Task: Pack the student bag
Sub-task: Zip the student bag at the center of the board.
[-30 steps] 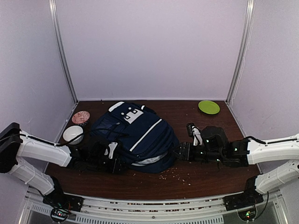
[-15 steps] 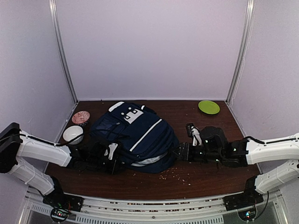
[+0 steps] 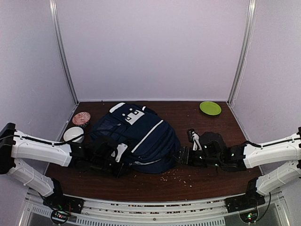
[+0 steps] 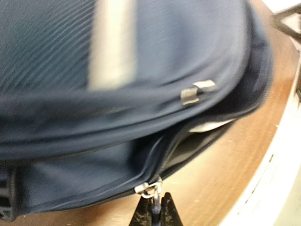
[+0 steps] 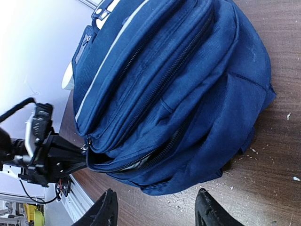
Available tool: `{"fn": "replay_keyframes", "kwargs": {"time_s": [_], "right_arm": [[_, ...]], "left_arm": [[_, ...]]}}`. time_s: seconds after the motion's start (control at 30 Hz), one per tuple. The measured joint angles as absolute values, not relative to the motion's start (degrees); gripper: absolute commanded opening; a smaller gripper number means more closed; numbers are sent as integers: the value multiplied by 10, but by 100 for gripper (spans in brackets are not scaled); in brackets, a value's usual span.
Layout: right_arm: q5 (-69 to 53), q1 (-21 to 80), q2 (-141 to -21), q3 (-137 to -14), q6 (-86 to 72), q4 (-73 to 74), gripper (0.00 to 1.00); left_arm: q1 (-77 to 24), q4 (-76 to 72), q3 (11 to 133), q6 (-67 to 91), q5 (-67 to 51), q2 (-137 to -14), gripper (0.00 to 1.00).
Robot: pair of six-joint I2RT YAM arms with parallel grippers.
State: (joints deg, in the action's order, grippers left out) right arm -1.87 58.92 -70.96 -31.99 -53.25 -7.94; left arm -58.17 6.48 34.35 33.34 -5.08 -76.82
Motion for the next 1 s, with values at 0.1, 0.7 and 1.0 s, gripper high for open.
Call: {"fn": "replay_keyframes", "kwargs": {"time_s": [0.1, 0.7, 1.0], "right_arm": [[-18, 589, -711, -315, -546, -89, 59], [27, 583, -710, -353, -573, -71, 61], [101, 574, -632, -299, -604, -39, 61]], "left_arm": [[-608, 88, 377, 320, -41, -768, 0], [-655, 121, 496, 280, -50, -847, 0], [-661, 121, 595, 258, -74, -946, 0]]}}
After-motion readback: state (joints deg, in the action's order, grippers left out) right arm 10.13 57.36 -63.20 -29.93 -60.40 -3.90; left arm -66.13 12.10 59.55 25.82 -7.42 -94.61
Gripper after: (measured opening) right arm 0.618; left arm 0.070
